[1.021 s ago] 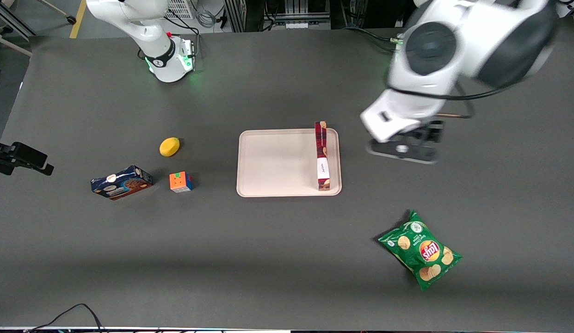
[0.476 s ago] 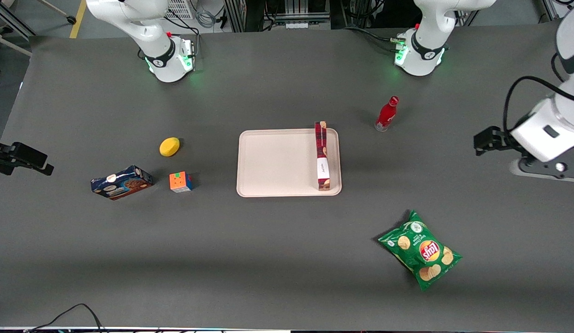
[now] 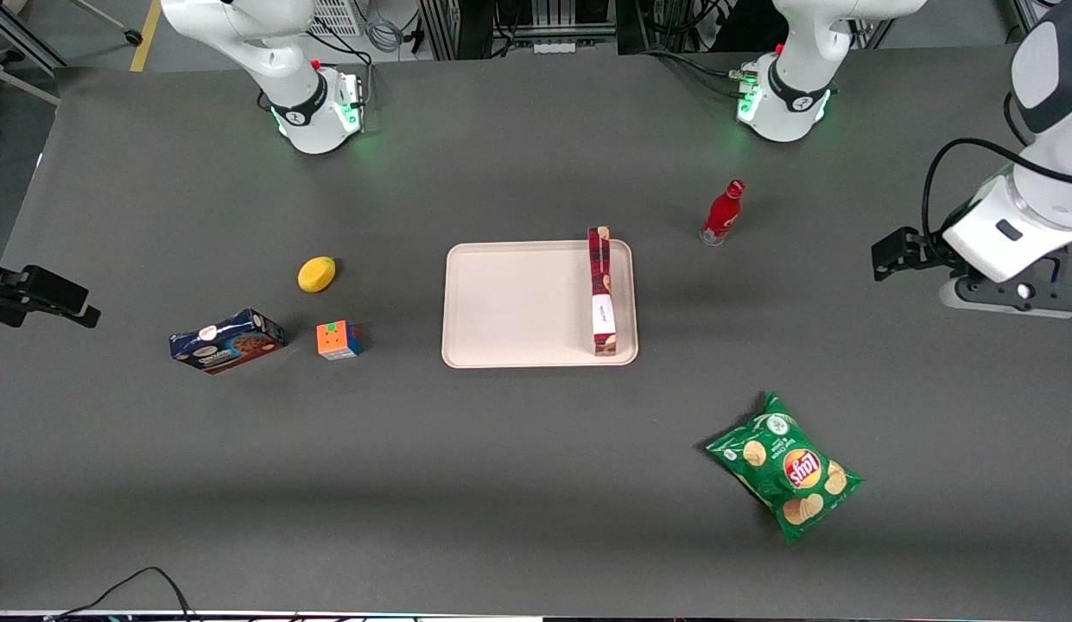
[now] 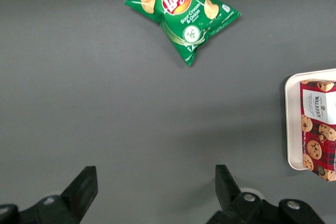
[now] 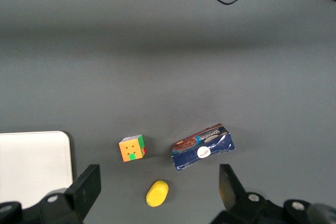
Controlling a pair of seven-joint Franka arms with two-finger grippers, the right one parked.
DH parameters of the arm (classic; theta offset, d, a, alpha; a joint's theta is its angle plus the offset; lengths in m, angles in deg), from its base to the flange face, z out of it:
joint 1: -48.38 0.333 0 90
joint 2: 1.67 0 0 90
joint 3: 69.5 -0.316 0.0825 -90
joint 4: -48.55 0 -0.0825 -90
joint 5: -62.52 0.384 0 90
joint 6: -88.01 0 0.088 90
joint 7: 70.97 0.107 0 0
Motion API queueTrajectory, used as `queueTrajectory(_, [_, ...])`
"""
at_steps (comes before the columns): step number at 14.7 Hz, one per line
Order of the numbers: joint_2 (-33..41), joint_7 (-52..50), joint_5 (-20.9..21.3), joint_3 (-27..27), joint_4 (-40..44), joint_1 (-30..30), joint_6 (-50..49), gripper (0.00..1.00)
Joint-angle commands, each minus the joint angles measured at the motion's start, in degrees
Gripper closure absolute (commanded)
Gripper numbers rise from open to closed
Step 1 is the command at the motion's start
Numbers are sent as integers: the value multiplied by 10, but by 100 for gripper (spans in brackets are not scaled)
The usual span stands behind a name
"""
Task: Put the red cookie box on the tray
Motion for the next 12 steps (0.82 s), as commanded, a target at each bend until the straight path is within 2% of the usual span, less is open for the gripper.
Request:
queueTrajectory(1, [29,3,-3,1,-40,12,21,0])
queueTrajectory(4, [29,3,-5,98,-39,98,18,0])
queueTrajectory(12, [6,3,-6,99,-10,99,14,0])
